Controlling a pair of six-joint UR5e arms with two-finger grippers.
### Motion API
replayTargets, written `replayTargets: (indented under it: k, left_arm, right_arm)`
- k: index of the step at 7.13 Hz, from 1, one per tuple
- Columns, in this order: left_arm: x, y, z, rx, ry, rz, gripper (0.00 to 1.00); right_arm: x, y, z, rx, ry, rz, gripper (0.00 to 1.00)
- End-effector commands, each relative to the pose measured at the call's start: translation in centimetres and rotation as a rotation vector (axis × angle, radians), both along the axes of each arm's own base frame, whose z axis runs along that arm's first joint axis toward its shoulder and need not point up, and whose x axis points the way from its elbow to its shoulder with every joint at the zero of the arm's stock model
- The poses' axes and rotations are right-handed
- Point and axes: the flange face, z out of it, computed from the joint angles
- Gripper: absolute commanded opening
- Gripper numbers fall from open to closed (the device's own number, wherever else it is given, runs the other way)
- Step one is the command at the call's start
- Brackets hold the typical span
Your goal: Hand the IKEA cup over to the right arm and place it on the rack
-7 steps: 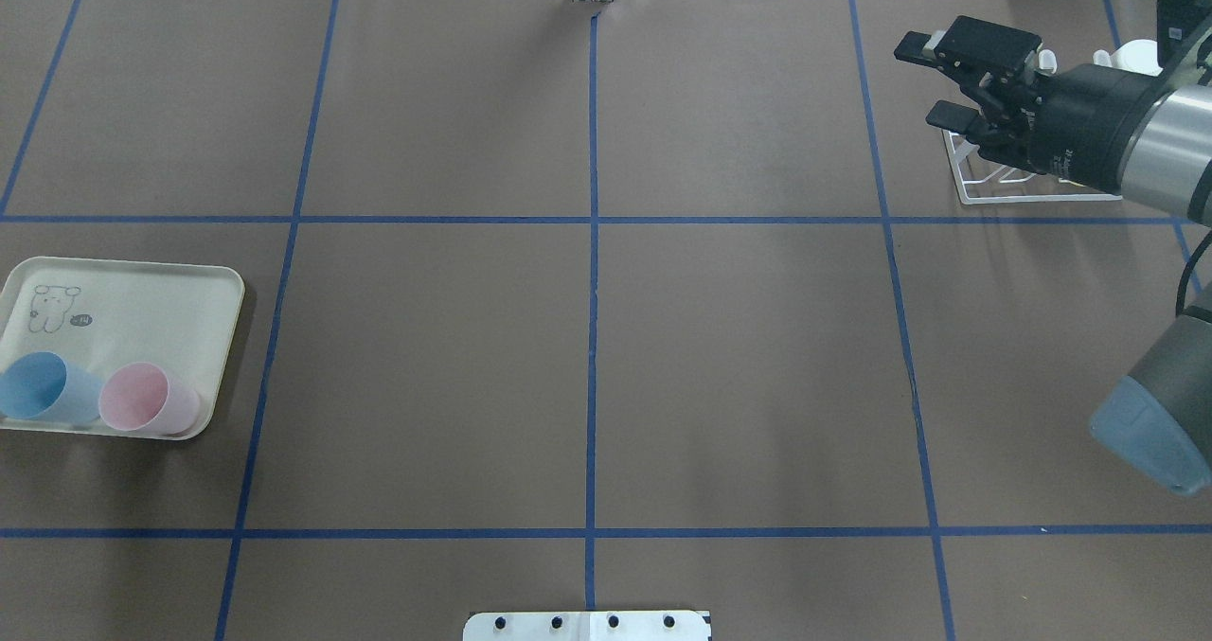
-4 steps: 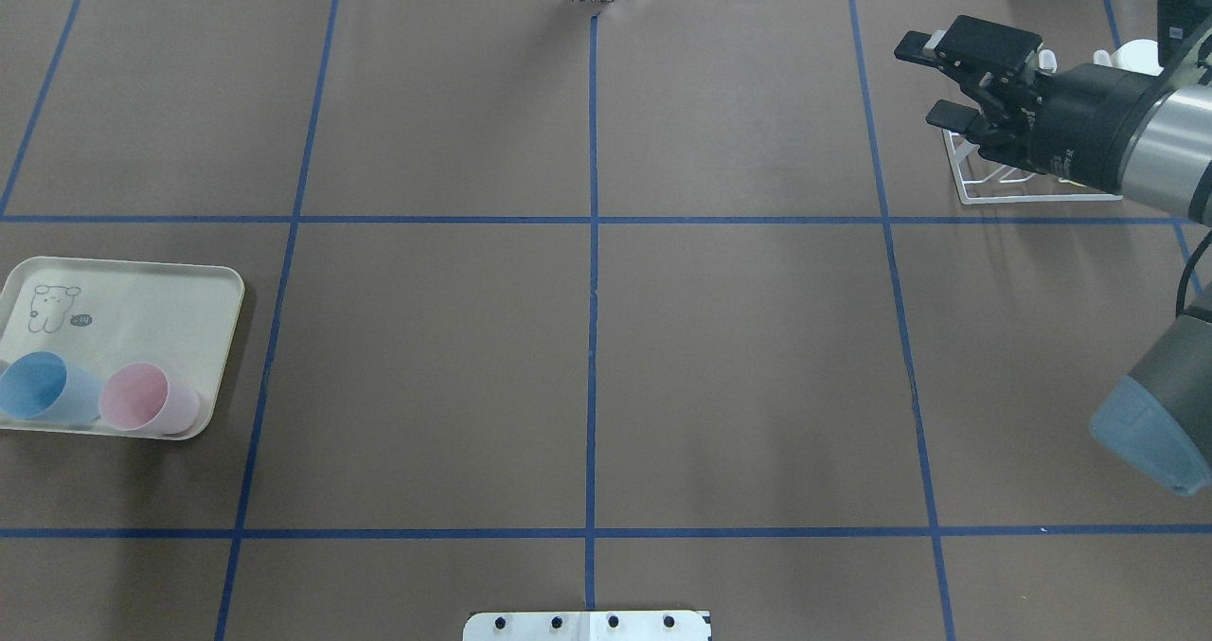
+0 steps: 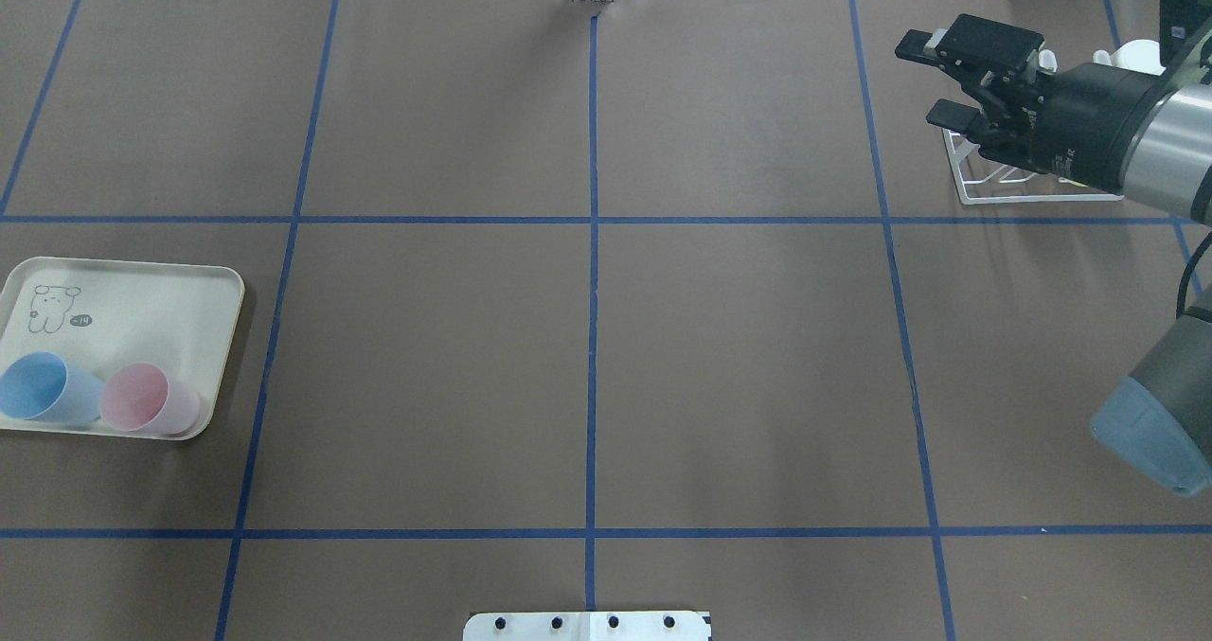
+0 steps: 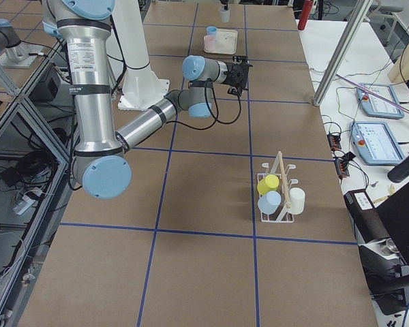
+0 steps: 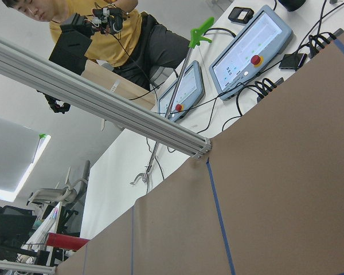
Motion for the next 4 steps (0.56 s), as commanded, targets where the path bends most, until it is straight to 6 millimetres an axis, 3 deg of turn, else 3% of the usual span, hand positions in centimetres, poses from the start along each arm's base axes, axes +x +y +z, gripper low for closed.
replayTargets:
  k: [1, 3, 4]
  left_arm:
    - [-2.6, -8.0, -6.7, -0.005, -0.058, -0.142, 0.00]
    - [-1.9, -12.2, -12.8, -0.057, 0.060, -0.331, 0.00]
    - [-0.6, -13.5, -16.6, -0.090, 0.166, -0.437, 0.00]
  right_arm:
    - [0.2, 0.0, -0.1, 0.001, -0.001, 0.004, 1.00]
    - [0.1, 0.1, 0.0, 0.000, 0.000, 0.003, 1.00]
    - [0.0, 0.0, -0.1, 0.000, 0.000, 0.003, 1.00]
